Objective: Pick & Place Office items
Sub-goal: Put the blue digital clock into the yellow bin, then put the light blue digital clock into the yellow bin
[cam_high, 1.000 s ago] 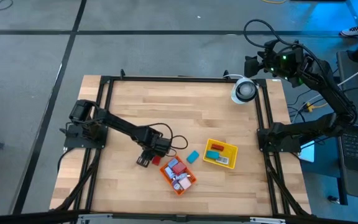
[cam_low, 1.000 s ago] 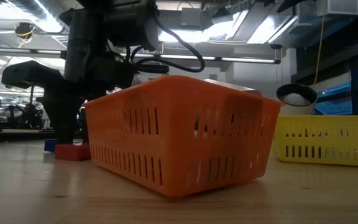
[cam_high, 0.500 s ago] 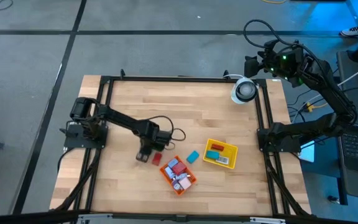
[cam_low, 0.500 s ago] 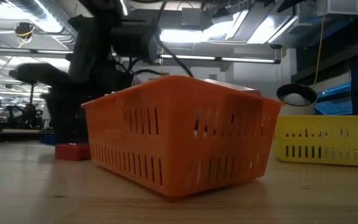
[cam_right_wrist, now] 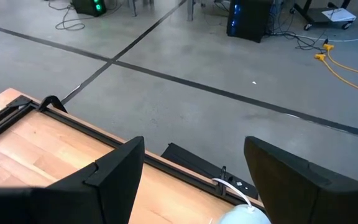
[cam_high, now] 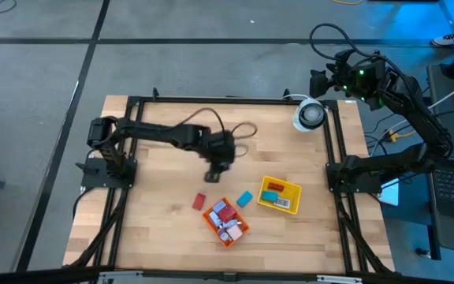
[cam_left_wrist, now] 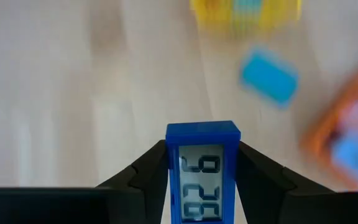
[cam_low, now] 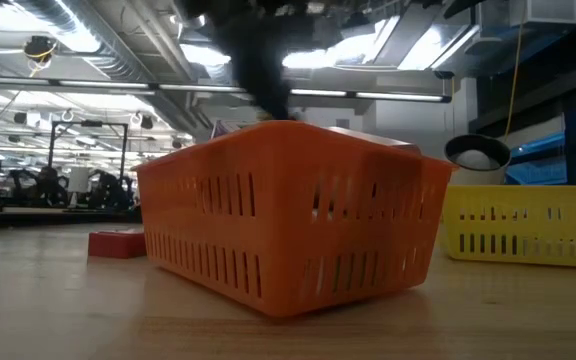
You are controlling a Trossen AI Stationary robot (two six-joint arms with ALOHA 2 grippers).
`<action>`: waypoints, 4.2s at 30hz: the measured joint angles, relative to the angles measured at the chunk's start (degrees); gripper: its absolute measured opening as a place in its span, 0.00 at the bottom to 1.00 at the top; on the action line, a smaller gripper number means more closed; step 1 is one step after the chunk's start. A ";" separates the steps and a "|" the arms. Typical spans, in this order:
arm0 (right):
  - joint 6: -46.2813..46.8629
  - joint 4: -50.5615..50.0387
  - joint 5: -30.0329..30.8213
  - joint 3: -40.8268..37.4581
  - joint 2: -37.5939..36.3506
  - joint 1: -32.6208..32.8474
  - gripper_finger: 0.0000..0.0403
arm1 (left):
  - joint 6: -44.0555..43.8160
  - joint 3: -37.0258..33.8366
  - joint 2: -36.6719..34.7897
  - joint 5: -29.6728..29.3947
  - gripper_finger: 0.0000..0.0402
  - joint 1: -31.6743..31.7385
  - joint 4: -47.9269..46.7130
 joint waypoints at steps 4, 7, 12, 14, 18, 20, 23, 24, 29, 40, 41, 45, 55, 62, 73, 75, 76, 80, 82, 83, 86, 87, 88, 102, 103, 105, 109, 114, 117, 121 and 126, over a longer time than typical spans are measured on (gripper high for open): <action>0.00 0.58 -0.01 0.00 0.00 -0.02 0.70 | 0.00 7.58 2.13 0.18 0.37 0.54 4.51; 0.02 0.57 -0.02 0.00 0.00 -0.02 0.70 | 0.33 13.97 6.46 0.31 0.37 0.42 4.41; 0.02 0.59 -0.27 0.00 0.00 -0.99 0.70 | 0.45 25.60 16.58 3.19 0.37 -1.28 4.84; 0.03 0.58 -1.21 0.00 0.00 -1.58 0.70 | 0.52 30.74 20.97 4.09 0.37 -1.96 5.10; -0.65 0.57 -1.75 0.00 0.00 -2.62 0.70 | 0.55 40.00 28.75 7.03 0.37 -3.38 5.71; -0.66 0.57 -2.56 0.00 0.00 -3.21 0.70 | 0.55 43.97 31.85 7.02 0.37 -4.21 5.27; -0.87 0.57 -3.69 0.00 0.00 -4.12 0.70 | 0.51 47.08 35.83 7.34 0.37 -5.42 5.40; -1.04 0.54 -3.96 0.00 0.00 -4.31 0.70 | 0.47 47.57 37.06 7.93 0.37 -5.81 5.24; -1.10 0.54 -4.71 0.00 0.00 -5.01 0.70 | 0.35 47.81 40.81 9.35 0.37 -7.24 4.93; -2.14 0.54 -4.94 0.00 0.00 -5.03 0.70 | 0.96 47.96 41.22 10.37 0.59 -7.97 14.68; -2.17 0.54 -5.14 0.00 0.00 -5.03 0.70 | 0.95 48.14 41.22 10.37 0.61 -8.08 15.02; -2.19 0.54 -5.60 0.01 0.00 -5.03 0.70 | 0.96 49.36 41.06 10.15 0.67 -8.45 14.77; -2.91 0.85 -6.21 0.02 0.13 -5.03 0.70 | 4.91 49.32 33.07 2.38 0.67 -5.83 -9.06; -3.00 1.61 -6.23 0.02 0.17 -5.03 0.70 | -2.45 47.65 30.80 -2.51 0.67 -0.78 -39.45; -3.50 1.66 -7.92 0.02 0.17 -5.03 0.70 | -11.14 38.52 30.95 -2.50 0.67 -1.46 -40.56; -3.91 1.66 -8.81 0.02 0.17 -5.03 0.70 | -12.05 38.50 30.95 -2.61 0.67 -2.04 -40.07; -4.43 1.67 -9.34 0.02 0.17 -5.03 0.70 | -12.61 38.54 30.95 -2.53 0.67 -2.39 -39.16; -6.50 1.66 -11.34 0.02 0.17 -5.03 0.70 | -14.55 38.86 30.95 -1.54 0.67 -4.69 -33.76; -8.27 1.66 -12.02 0.02 0.17 -5.03 0.70 | -15.64 38.88 30.95 -2.82 0.67 -5.96 -31.57; -8.95 1.66 -12.00 0.02 0.17 -5.03 0.70 | -15.88 39.21 30.98 -3.81 0.66 -6.45 -31.31; -10.68 1.66 -12.09 0.02 0.17 -5.03 0.70 | -15.86 43.26 31.41 -10.37 0.65 -6.60 -37.08; -11.09 1.66 -12.09 0.02 0.17 -5.10 0.70 | -15.52 45.83 31.55 -13.02 0.64 -6.46 -42.27; -11.19 1.72 -12.15 0.02 0.17 -5.35 0.70 | -14.55 48.61 31.54 -15.56 0.64 -6.38 -47.23; -18.66 12.24 -20.63 0.02 0.17 -6.14 0.70 | -8.06 55.83 12.70 -30.20 0.63 -5.25 6.78; -18.67 12.68 -20.97 0.02 0.15 -6.14 0.70 | -7.27 55.79 12.40 -35.32 0.63 -5.27 14.80; -18.67 12.81 -21.08 0.02 0.17 -6.14 0.70 | -4.69 55.63 12.48 -46.88 0.62 -5.05 23.24; -18.65 12.39 -21.05 0.02 0.17 -6.14 0.70 | 5.17 55.24 14.64 -71.36 0.58 -7.90 38.37; -19.19 12.40 -21.21 0.02 0.19 -6.14 0.70 | 31.94 53.95 15.06 -95.16 0.56 -15.39 61.43; -20.14 12.41 -23.28 0.02 0.33 -6.14 0.70 | 29.63 53.22 15.57 -95.00 0.56 -17.34 78.41; -20.18 12.41 -24.34 0.02 0.37 -6.08 0.70 | 36.49 52.02 15.68 -94.99 0.53 -18.26 81.76; -20.18 12.41 -25.92 0.02 0.37 -6.13 0.70 | 35.28 46.03 19.89 -94.94 0.50 -17.57 75.50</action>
